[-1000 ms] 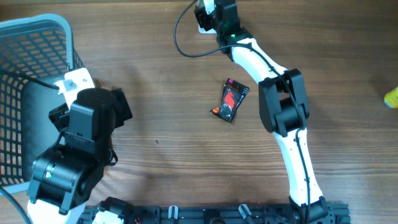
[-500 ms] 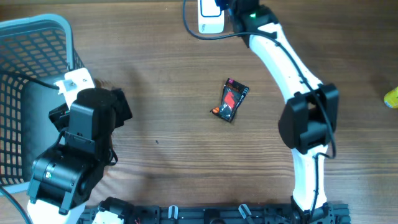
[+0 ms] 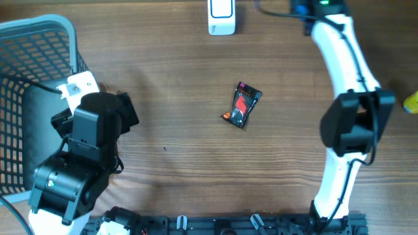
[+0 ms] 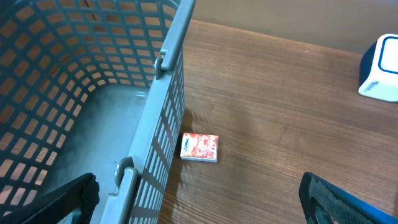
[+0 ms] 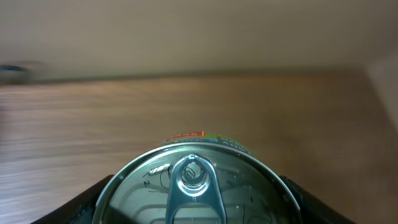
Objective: Scan the item barcode
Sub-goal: 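Carry the silver can away to the right off the table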
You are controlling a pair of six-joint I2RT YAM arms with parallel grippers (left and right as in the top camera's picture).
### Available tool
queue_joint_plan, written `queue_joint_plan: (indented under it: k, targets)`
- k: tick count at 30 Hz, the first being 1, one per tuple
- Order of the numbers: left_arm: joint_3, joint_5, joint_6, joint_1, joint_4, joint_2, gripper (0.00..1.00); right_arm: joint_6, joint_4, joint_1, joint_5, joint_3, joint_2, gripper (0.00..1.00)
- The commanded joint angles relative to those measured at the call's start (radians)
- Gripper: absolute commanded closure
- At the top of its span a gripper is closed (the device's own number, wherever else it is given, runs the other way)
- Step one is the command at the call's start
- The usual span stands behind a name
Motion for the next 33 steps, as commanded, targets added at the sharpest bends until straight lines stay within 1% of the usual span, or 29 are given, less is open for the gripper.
queue_joint_plan:
  k: [1,5,9,20,25,33]
  targets:
    - [0.002,-0.014,-0.018,-0.005,0.002,0.001,0.0,0.159,-0.082,-0.104,-0.129,0.018,-0.028,0.44]
    - [0.002,-0.014,-0.018,-0.005,0.002,0.001,0.0,0.238,-0.177,-0.204,-0.175,0.018,-0.026,0.44]
    - [0.002,-0.014,-0.038,-0.005,-0.001,0.001,0.0,0.255,-0.246,-0.309,-0.185,0.018,-0.024,0.43]
    - [0.002,0.044,-0.043,-0.005,-0.005,0.001,0.0,0.255,-0.238,-0.499,-0.183,0.016,-0.008,0.44]
    - [0.002,0.054,-0.056,-0.005,-0.005,0.001,0.0,0.252,-0.244,-0.558,-0.216,0.016,0.052,0.45]
    - [0.002,0.058,-0.069,-0.005,-0.005,0.001,0.0,0.252,-0.235,-0.578,-0.217,0.016,0.146,0.44]
